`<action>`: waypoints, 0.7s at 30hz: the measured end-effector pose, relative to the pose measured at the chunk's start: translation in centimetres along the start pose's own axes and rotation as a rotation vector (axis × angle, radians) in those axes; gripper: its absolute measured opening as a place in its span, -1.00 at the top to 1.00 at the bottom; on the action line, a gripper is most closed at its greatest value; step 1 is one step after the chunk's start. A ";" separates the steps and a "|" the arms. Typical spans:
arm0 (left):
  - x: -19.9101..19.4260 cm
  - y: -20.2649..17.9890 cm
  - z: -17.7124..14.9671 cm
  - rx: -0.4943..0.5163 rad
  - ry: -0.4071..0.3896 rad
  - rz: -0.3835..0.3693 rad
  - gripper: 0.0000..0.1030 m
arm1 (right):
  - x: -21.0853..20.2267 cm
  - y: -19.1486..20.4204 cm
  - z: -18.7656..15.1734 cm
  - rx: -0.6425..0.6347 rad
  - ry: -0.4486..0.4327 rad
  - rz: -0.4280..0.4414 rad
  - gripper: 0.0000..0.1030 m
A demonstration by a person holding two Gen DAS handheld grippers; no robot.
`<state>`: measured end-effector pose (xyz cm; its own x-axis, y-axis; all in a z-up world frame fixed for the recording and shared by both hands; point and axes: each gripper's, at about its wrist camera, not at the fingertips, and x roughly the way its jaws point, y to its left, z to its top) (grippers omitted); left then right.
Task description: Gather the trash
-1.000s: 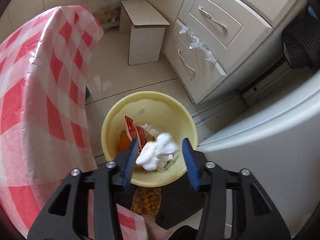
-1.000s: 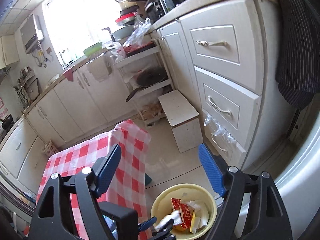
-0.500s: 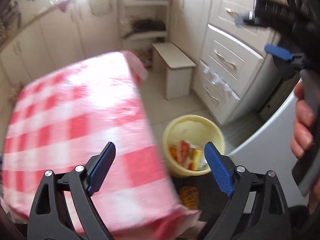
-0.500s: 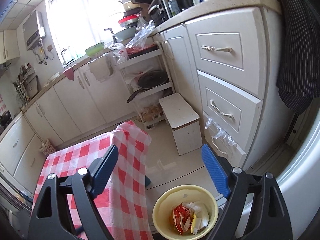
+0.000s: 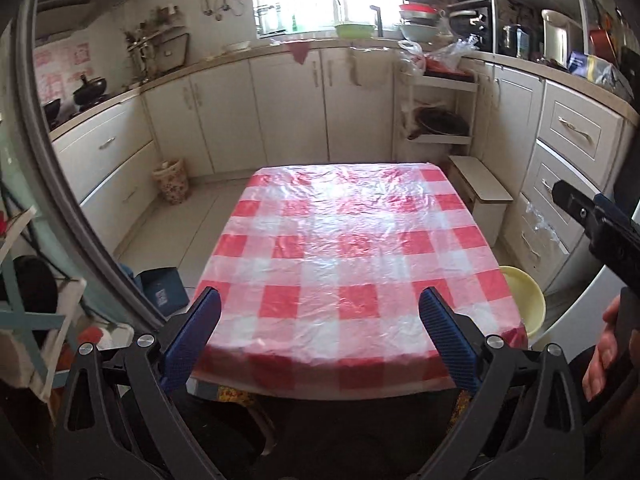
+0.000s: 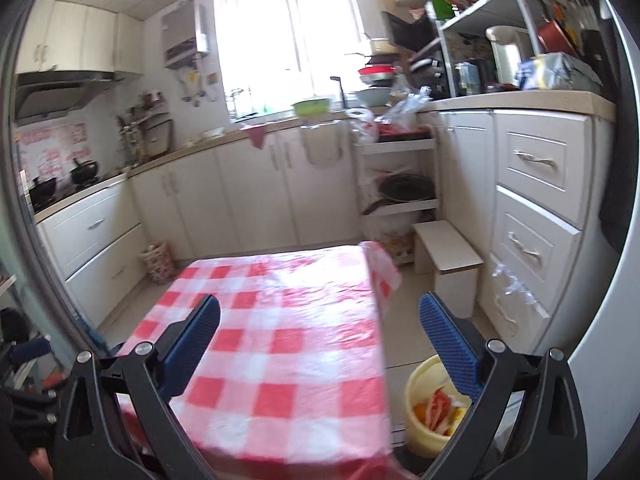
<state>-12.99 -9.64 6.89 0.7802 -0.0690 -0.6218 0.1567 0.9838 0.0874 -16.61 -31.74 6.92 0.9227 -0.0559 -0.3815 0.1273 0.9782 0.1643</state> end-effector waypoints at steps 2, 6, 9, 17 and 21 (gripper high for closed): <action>-1.5 2.2 -0.5 -0.022 -0.015 0.021 -0.85 | -1.5 2.1 0.0 -0.037 -0.012 0.027 -0.86; -3.9 5.5 -1.8 -0.049 -0.032 0.038 -0.85 | -5.2 5.3 0.0 -0.078 -0.016 0.085 -0.86; -5.6 6.9 -2.7 -0.061 -0.039 0.051 -0.85 | -7.8 7.5 -0.2 -0.116 0.006 0.104 -0.86; -9.3 8.4 -4.9 -0.090 -0.052 0.045 -0.85 | -10.9 8.6 -2.4 -0.073 0.073 0.081 -0.86; -10.8 8.5 -6.4 -0.099 -0.043 0.075 -0.85 | -11.7 8.9 -3.9 -0.065 0.091 0.070 -0.86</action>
<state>-23.95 0.57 9.40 0.8130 0.0002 -0.5822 0.0383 0.9978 0.0539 -27.73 -21.58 9.32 0.8911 0.0283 -0.4529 0.0374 0.9901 0.1355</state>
